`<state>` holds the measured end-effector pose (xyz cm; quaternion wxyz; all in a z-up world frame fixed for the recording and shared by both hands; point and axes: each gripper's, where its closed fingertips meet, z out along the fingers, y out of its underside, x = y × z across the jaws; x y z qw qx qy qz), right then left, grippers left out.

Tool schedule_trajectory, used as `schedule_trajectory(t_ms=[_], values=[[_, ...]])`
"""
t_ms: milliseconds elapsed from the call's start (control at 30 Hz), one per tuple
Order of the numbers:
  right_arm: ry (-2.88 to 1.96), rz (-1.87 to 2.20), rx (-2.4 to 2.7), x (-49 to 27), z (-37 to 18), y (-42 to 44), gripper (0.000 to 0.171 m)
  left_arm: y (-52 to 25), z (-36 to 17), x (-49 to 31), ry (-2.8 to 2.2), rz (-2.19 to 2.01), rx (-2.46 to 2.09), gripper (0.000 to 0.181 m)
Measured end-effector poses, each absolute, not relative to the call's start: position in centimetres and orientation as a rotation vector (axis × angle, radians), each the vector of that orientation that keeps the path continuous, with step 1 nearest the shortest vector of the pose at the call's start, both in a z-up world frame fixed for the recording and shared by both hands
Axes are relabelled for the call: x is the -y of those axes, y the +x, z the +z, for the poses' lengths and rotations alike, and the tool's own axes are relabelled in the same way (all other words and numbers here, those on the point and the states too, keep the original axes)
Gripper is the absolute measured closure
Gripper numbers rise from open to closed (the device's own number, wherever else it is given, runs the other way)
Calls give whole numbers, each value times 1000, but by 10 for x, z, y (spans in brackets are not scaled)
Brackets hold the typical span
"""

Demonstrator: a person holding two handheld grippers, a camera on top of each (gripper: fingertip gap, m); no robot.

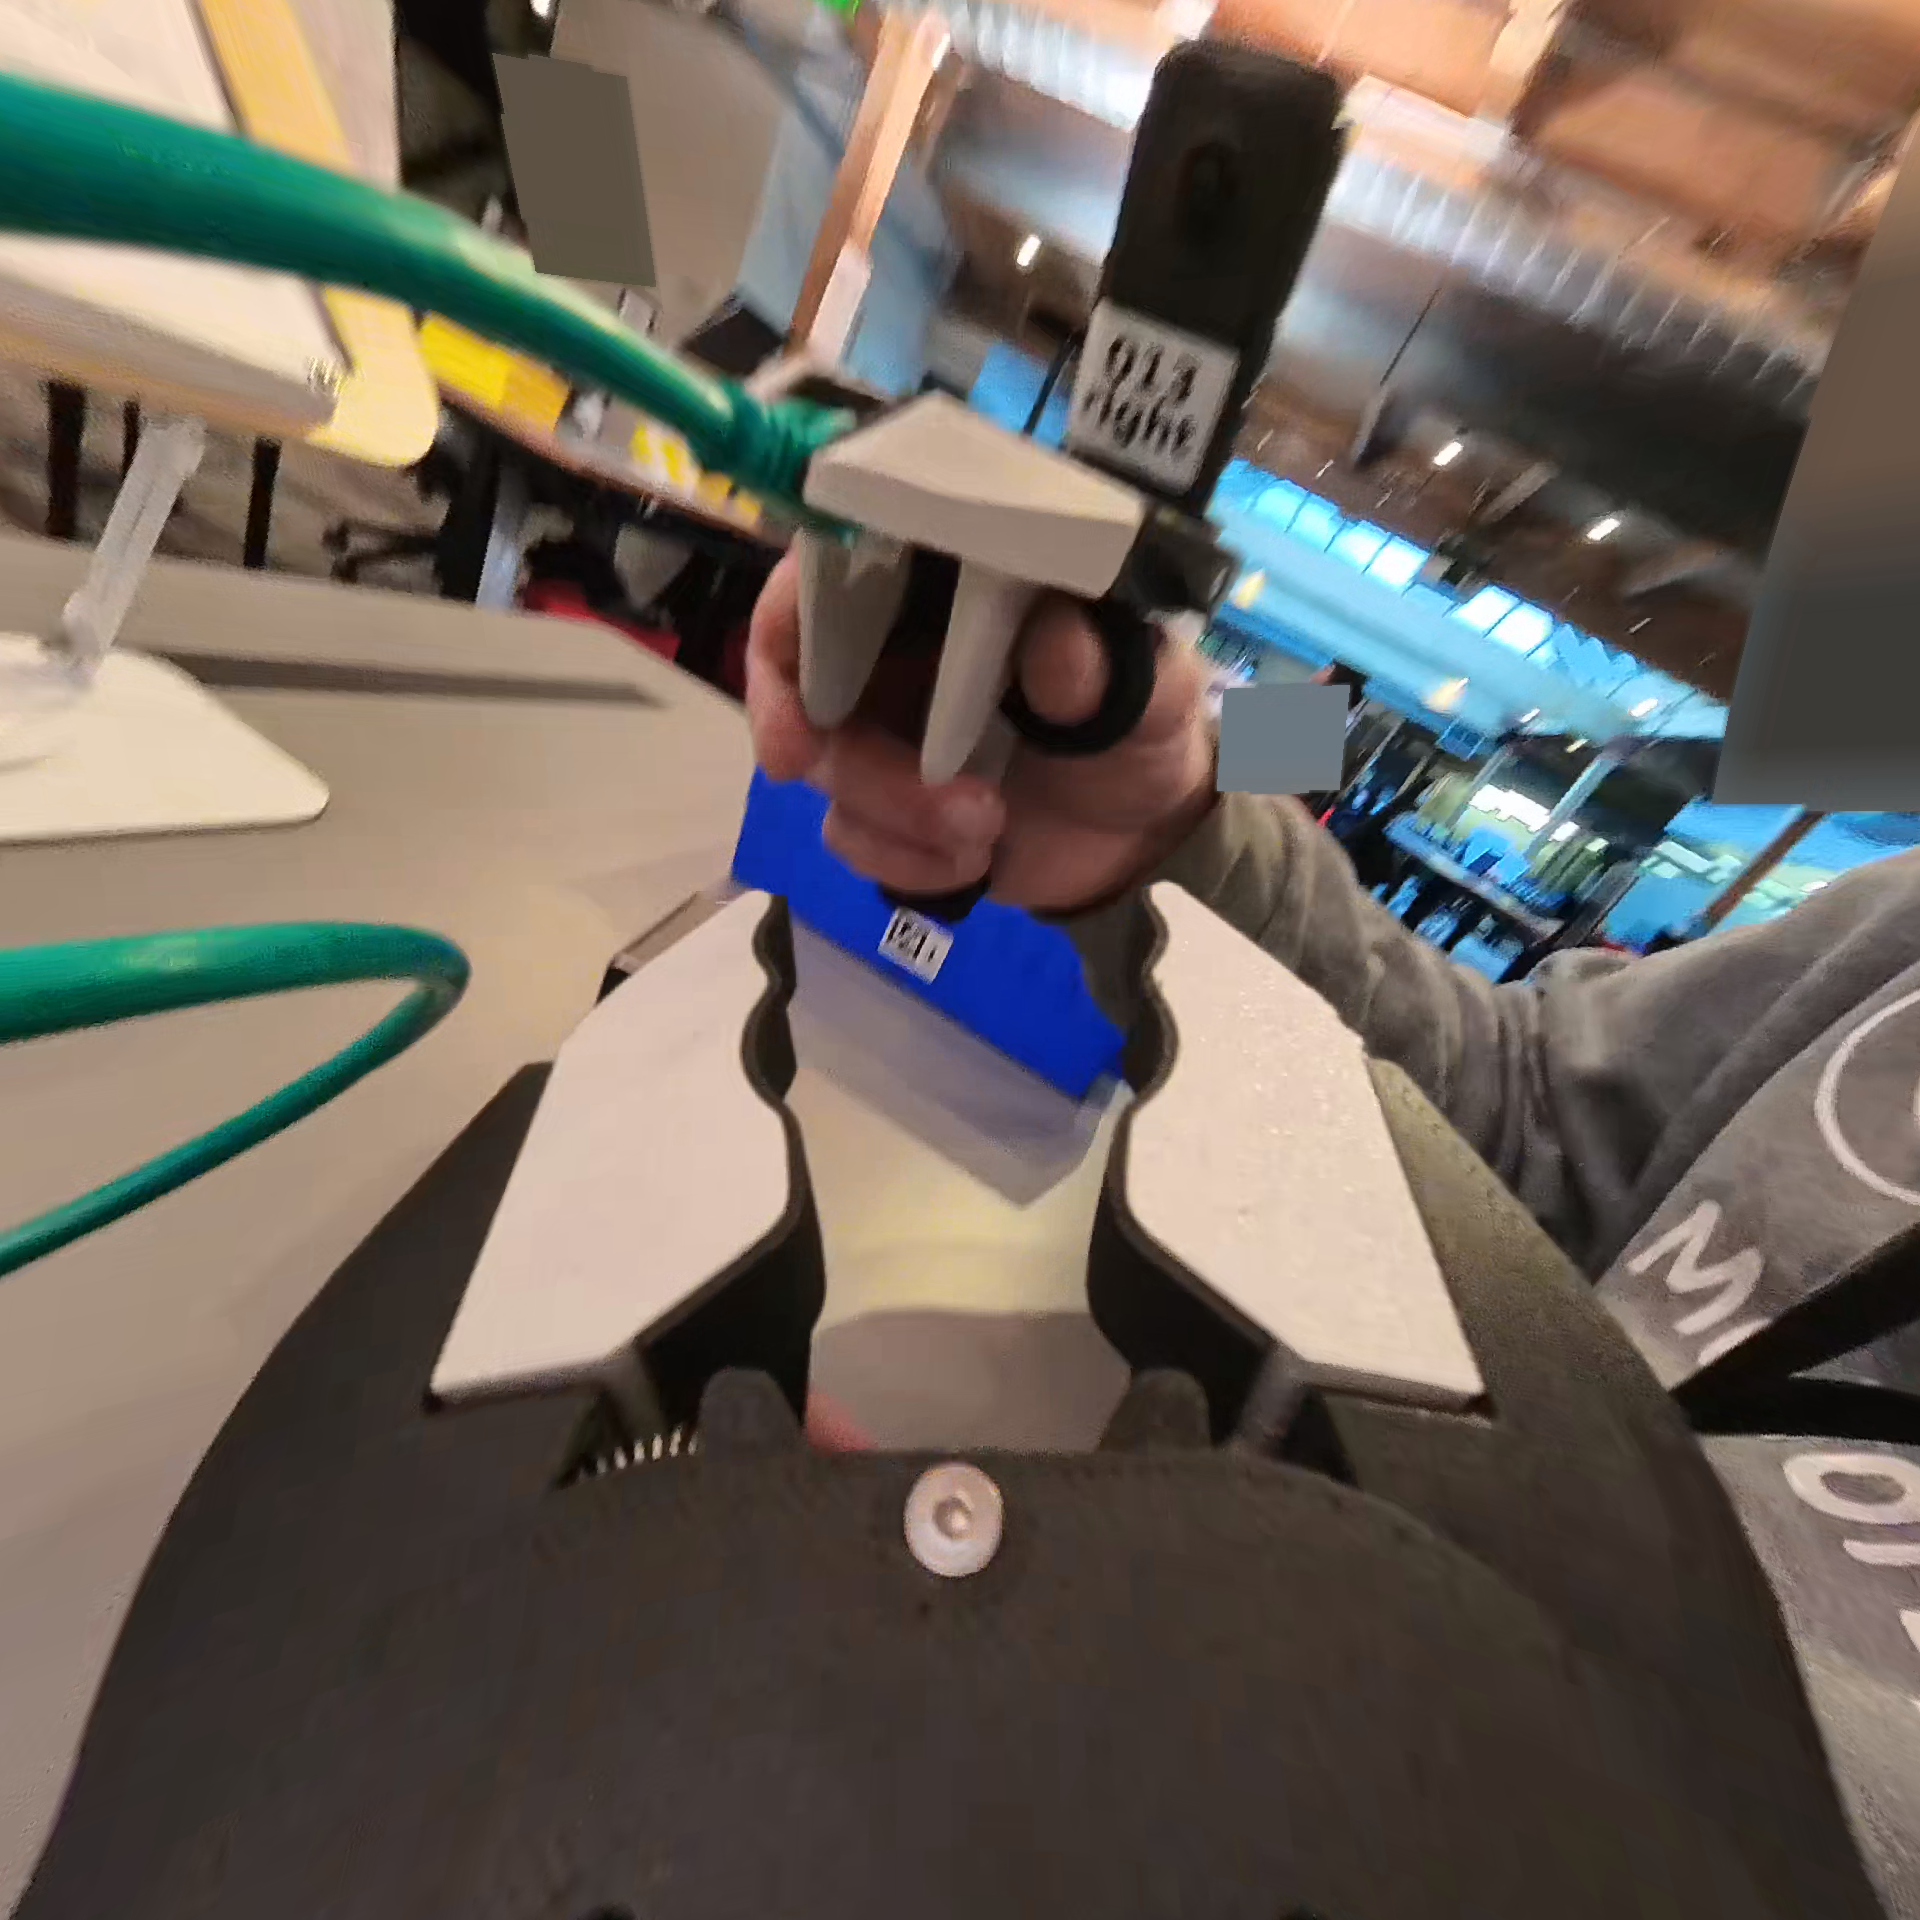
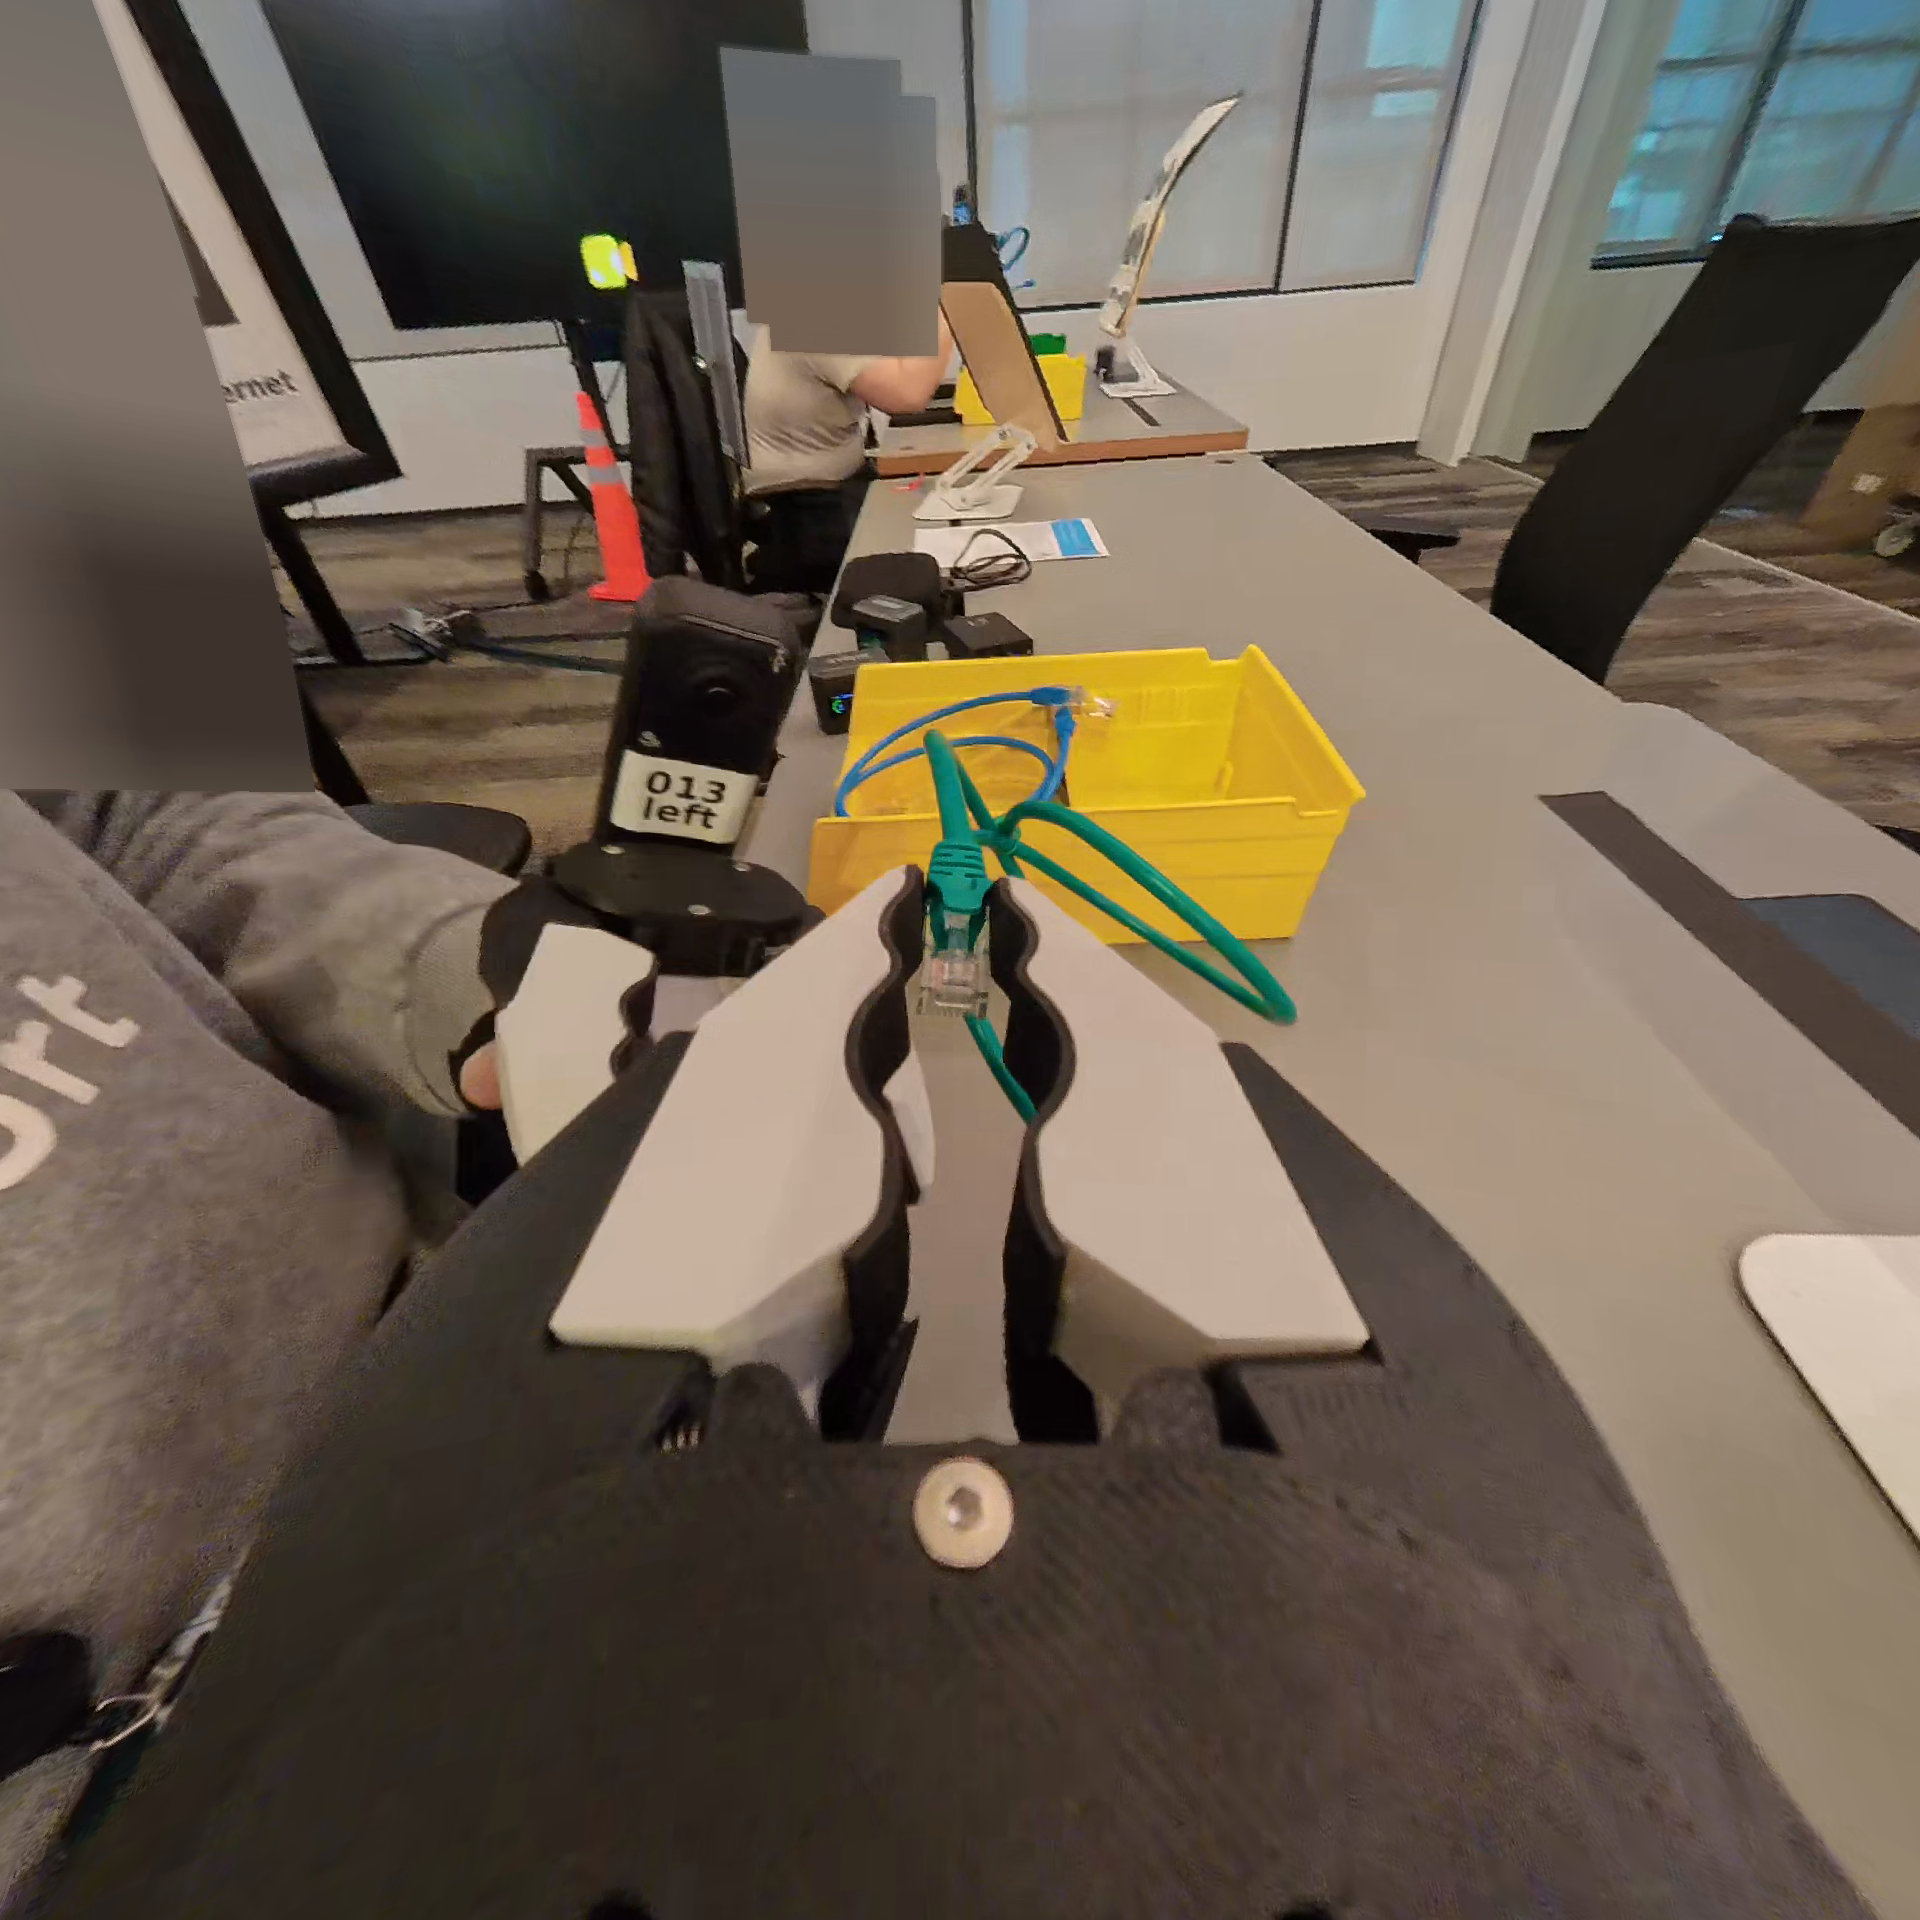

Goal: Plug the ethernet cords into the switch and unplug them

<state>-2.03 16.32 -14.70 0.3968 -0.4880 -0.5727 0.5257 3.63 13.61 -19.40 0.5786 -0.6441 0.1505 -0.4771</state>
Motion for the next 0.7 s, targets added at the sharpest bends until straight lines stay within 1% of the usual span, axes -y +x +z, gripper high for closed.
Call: schedule_trajectory(t_ms=[133, 200, 333, 433, 567, 633, 700], values=[[-1248, 1384, 1482, -157, -148, -15, 162, 30, -164, -138, -1303, -1246, -290, 128], [-1254, 1411, 1500, -153, -151, -12, 162, 25, -154, -139, -1234, -1258, -269, 128], [-1280, 1453, 1546, -148, -160, -8, 162, 13, -144, -146, -1120, -1297, -173, 114], [-1299, 1487, 1601, -141, -167, -5, 162, 8, -140, -150, -1073, -1263, -178, 111], [-1311, 1489, 1698, -135, -173, 2, 162, 14, -144, -147, -1097, -1211, -303, 146], [-1302, 1473, 1744, -134, -173, 6, 162, 18, -150, -146, -1132, -1170, -357, 153], [-1303, 1458, 1785, -133, -174, 9, 162, 22, -156, -145, -1176, -1126, -413, 157]])
